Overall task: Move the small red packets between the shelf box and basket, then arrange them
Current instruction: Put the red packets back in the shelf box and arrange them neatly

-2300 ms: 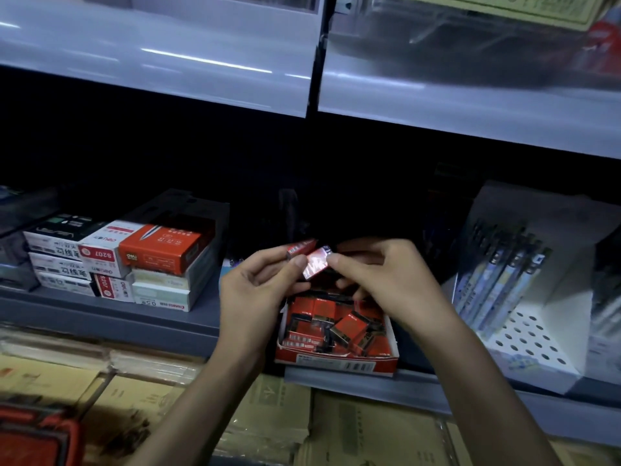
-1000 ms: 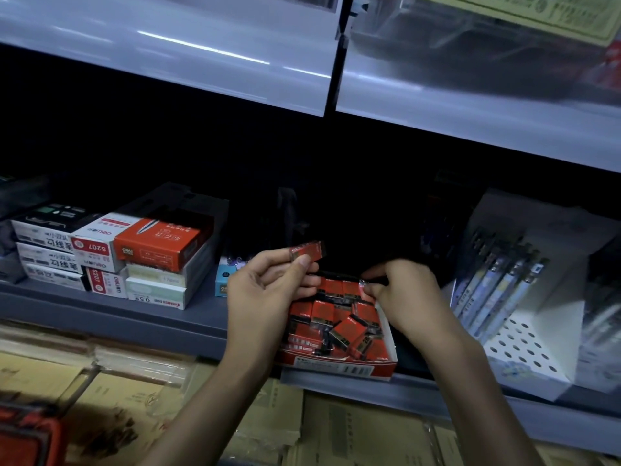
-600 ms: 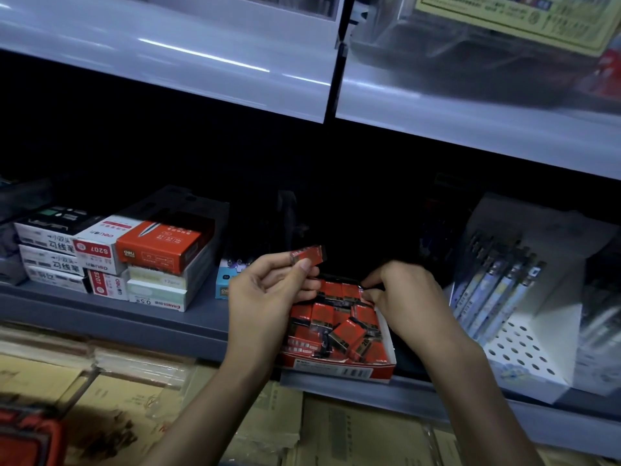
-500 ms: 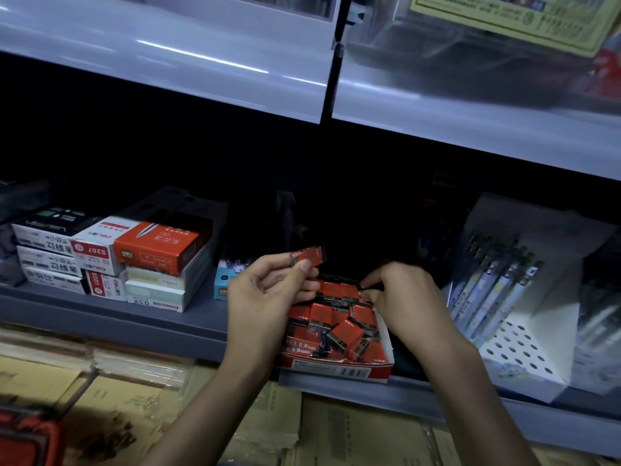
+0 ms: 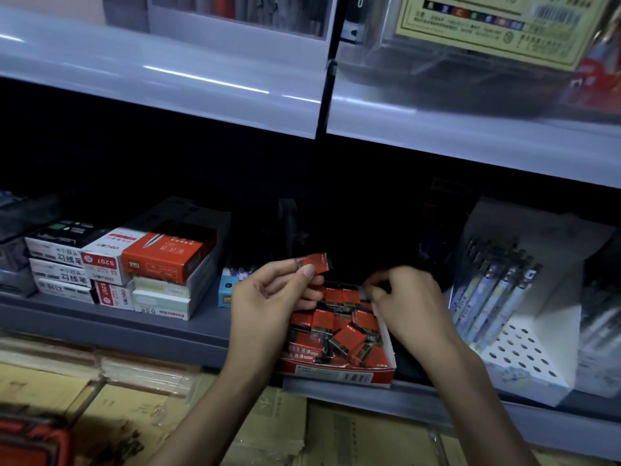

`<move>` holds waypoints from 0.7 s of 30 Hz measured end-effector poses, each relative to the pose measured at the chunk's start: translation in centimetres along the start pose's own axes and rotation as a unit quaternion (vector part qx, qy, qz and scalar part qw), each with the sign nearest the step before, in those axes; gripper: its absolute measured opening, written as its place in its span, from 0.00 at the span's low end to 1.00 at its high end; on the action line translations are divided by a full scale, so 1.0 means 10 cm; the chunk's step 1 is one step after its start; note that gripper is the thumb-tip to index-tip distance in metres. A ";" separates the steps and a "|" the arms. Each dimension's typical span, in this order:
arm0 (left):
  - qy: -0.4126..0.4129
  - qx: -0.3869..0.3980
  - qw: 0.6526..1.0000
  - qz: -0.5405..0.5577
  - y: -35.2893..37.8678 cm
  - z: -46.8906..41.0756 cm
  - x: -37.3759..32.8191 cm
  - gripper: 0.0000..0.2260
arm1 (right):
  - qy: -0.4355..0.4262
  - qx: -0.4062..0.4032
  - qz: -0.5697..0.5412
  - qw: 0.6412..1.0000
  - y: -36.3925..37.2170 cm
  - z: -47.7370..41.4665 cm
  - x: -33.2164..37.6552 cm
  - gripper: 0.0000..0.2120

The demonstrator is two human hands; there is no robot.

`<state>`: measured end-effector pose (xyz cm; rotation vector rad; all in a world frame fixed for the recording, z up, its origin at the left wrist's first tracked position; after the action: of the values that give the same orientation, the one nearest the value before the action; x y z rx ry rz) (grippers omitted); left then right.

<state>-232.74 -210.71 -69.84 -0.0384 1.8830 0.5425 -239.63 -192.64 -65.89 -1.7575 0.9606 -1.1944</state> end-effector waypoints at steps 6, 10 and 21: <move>0.037 0.030 0.997 -0.055 0.04 0.01 -0.04 0.07 | -0.020 0.075 -0.419 0.905 -0.22 0.17 0.29 0.04; 0.056 0.050 0.994 -0.081 0.07 0.03 -0.03 0.07 | 0.007 0.074 -0.468 0.881 -0.18 0.17 0.26 0.06; 0.057 -0.007 0.998 0.005 -0.02 -0.03 0.01 0.11 | 0.025 -0.022 -0.151 0.988 -0.11 -0.04 -0.13 0.10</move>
<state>-232.98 -210.96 -69.95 -0.0705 1.9906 0.5711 -240.15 -191.06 -65.23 -1.9666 0.7721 -1.4206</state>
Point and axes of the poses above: each hand's wrist, its own z-axis away from the middle knuckle, its own y-axis out of the palm, x = y × z, the point moved 3 cm from there along -z, towards the middle knuckle, and after that the axes turned 1 degree about x, right-handed, at the moved point
